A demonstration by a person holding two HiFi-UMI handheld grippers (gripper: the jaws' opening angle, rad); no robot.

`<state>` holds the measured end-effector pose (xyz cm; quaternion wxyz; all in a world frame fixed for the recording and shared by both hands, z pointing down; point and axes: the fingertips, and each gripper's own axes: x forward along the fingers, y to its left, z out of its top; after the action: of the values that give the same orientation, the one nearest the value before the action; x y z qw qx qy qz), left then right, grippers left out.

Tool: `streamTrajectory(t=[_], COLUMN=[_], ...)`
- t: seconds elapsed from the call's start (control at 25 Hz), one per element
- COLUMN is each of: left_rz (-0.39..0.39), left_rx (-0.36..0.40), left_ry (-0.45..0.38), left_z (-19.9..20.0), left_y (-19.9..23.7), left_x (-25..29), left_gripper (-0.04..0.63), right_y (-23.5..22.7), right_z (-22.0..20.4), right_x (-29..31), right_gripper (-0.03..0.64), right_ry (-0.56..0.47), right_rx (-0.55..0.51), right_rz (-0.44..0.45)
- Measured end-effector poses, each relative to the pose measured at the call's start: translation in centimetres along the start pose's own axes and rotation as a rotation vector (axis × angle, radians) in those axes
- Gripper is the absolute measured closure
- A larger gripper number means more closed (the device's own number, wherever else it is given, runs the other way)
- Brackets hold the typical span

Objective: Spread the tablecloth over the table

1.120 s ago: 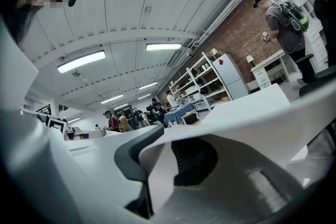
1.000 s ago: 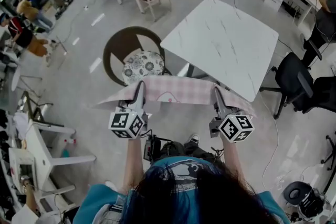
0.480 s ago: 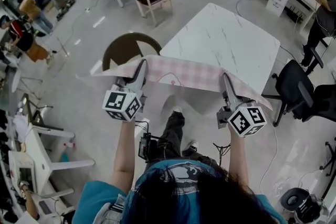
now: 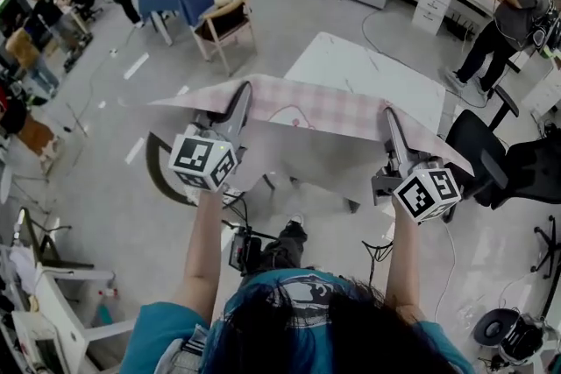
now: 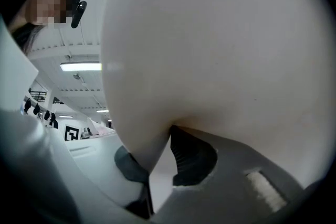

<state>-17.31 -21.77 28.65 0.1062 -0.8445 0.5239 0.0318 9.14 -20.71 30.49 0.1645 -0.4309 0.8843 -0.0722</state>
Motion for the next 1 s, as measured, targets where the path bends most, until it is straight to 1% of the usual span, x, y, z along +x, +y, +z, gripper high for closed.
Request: streamTrajectory(t=[0.08, 0.2, 0.32, 0.4, 0.48, 0.6, 0.8, 0.88, 1.0], left_rz=[-0.038, -0.090, -0.140, -0.168, -0.183, -0.187, -0.221, -0.235, -0.257], left_rx=[0.019, 0.019, -0.028, -0.059, -0.071, -0.084, -0.115, -0.109, -0.086], left_ry=[-0.015, -0.052, -0.082, -0.085, -0.073, -0.074, -0.109, -0.115, -0.104], left_z=[0.5, 1.5, 2.3, 2.4, 1.8, 0.5, -1.7, -0.8, 1.2], left_y=[1.6, 4.0, 6.7, 8.8, 10.2, 11.0, 12.4, 13.1, 13.7], left_x=[2.2, 6.2, 10.3, 12.6, 14.4, 15.9, 19.3, 21.8, 26.1], left_gripper=[0.541, 0.541, 0.541, 0.541, 0.541, 0.541, 0.543, 0.543, 0.545], right_y=[-0.6, -2.0, -3.5, -4.1, -4.7, -6.0, -8.5, -9.6, -11.5], right_z=[0.6, 2.2, 3.7, 4.4, 4.6, 3.8, 2.9, 4.3, 7.4], right_x=[2.2, 5.6, 9.4, 12.1, 14.2, 15.6, 18.0, 19.6, 21.8], right_gripper=[0.578, 0.578, 0.578, 0.578, 0.578, 0.578, 0.578, 0.578, 0.578], right_ry=[-0.007, -0.028, -0.035, -0.028, -0.012, 0.014, 0.008, 0.001, -0.004], right_rx=[-0.018, -0.032, -0.032, -0.034, -0.043, -0.060, -0.079, -0.084, -0.096], right_rz=[-0.010, -0.023, -0.044, -0.053, -0.062, -0.078, -0.100, -0.114, -0.147])
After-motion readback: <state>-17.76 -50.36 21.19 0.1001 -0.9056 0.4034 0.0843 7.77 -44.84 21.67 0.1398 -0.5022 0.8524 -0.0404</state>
